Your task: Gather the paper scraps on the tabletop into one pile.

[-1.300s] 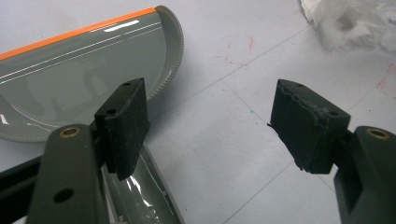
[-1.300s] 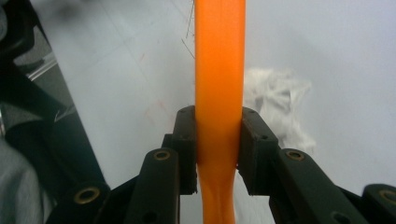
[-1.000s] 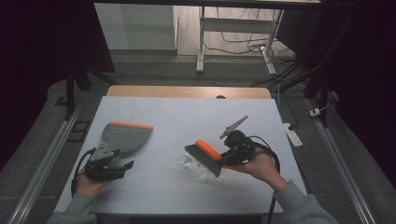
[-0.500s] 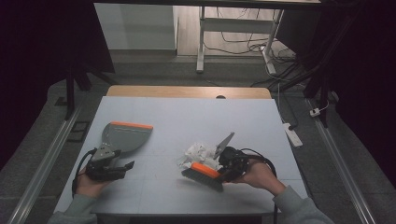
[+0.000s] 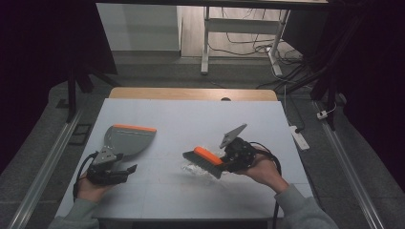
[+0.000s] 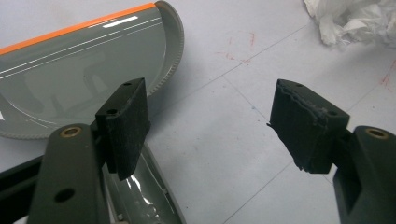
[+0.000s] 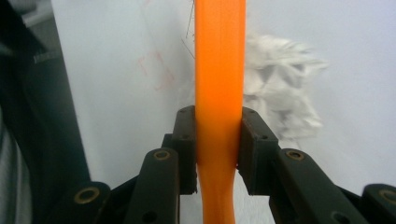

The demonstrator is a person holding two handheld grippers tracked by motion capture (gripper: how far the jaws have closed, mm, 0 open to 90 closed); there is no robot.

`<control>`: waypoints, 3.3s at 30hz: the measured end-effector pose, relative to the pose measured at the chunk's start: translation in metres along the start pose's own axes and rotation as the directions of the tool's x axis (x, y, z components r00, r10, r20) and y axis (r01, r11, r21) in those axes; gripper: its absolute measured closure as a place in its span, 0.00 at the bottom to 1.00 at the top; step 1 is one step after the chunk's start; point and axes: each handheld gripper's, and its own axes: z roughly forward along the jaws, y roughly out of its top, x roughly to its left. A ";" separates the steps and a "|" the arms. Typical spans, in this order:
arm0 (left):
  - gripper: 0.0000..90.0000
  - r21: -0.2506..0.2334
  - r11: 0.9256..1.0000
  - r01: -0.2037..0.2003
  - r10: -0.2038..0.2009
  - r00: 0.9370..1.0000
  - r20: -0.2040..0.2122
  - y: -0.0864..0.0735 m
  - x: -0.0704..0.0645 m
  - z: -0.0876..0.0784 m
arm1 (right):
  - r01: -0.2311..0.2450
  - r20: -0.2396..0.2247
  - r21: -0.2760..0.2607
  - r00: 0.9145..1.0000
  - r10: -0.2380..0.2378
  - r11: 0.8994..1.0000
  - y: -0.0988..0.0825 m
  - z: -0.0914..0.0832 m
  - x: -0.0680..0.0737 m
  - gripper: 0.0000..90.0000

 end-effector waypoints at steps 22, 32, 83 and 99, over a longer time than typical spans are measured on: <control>0.32 0.003 1.000 -0.014 0.014 1.000 0.013 0.000 -0.002 0.001 | -0.572 0.108 -0.060 0.811 0.575 0.818 -0.071 -0.002 -0.020 0.79; 0.32 0.006 1.000 -0.011 0.011 1.000 0.010 0.000 -0.002 0.002 | -0.512 0.065 -0.159 0.848 0.527 0.844 -0.047 0.003 -0.025 0.79; 0.32 0.006 1.000 -0.018 0.018 1.000 -0.001 0.000 -0.005 0.003 | -0.317 0.123 -0.290 0.923 0.364 0.903 -0.096 -0.040 -0.030 0.79; 0.32 -0.003 1.000 -0.031 0.031 0.999 0.008 0.004 -0.011 0.004 | -0.324 0.209 -0.392 0.880 0.426 0.861 -0.140 -0.031 -0.030 0.79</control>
